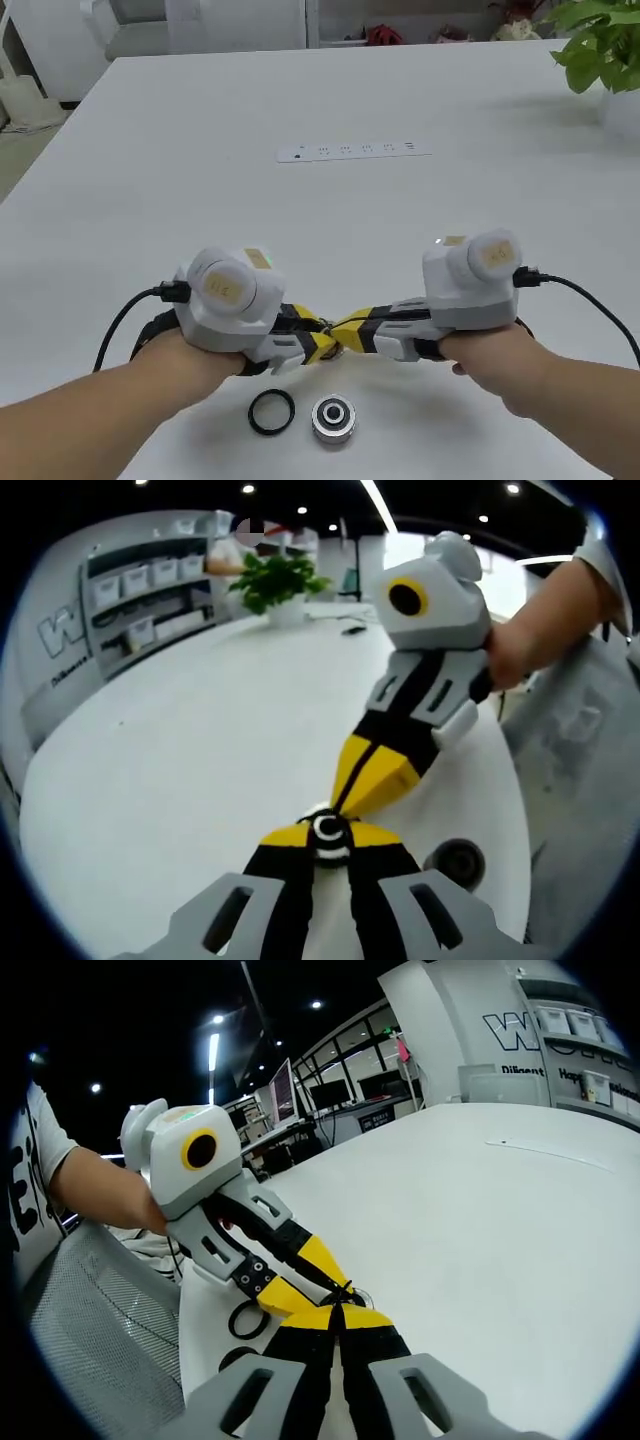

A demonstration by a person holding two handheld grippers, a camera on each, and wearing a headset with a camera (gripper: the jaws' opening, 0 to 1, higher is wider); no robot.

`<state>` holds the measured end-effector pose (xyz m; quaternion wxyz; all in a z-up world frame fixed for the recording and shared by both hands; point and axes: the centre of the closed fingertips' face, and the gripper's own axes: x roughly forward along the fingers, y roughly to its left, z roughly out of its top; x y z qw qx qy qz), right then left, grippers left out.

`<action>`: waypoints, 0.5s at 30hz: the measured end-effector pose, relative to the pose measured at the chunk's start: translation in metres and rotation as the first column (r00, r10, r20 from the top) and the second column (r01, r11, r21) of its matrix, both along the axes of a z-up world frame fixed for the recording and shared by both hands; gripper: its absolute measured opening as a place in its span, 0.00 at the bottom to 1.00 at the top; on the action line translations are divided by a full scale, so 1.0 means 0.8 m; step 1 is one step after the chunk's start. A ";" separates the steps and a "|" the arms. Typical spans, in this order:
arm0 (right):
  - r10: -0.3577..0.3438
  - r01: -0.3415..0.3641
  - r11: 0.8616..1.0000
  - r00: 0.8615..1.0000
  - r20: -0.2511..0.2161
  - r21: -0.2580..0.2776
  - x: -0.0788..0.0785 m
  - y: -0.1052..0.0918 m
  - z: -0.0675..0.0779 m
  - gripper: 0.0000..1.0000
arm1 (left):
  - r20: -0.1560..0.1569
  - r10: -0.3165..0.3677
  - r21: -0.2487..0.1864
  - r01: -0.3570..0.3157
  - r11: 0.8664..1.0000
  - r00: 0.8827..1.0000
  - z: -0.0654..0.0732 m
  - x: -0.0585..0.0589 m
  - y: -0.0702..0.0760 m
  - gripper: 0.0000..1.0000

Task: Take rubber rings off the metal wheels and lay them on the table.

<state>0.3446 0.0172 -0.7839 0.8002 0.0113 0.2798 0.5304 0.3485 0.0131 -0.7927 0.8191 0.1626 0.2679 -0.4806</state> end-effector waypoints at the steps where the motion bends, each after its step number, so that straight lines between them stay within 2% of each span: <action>1: -0.005 0.005 1.000 1.000 -0.001 -0.002 0.001 -0.002 0.000 0.00 | 0.001 0.000 0.001 0.000 1.000 1.000 0.000 0.000 0.000 0.12; 11: -0.030 0.031 1.000 0.999 -0.012 0.001 0.004 -0.006 0.000 0.00 | 0.007 -0.003 -0.001 0.003 1.000 1.000 0.001 0.000 -0.001 0.13; 15: -0.031 0.031 1.000 0.999 -0.012 0.004 0.003 -0.005 0.001 0.00 | -0.002 0.002 -0.011 -0.002 1.000 1.000 0.001 0.000 -0.001 0.14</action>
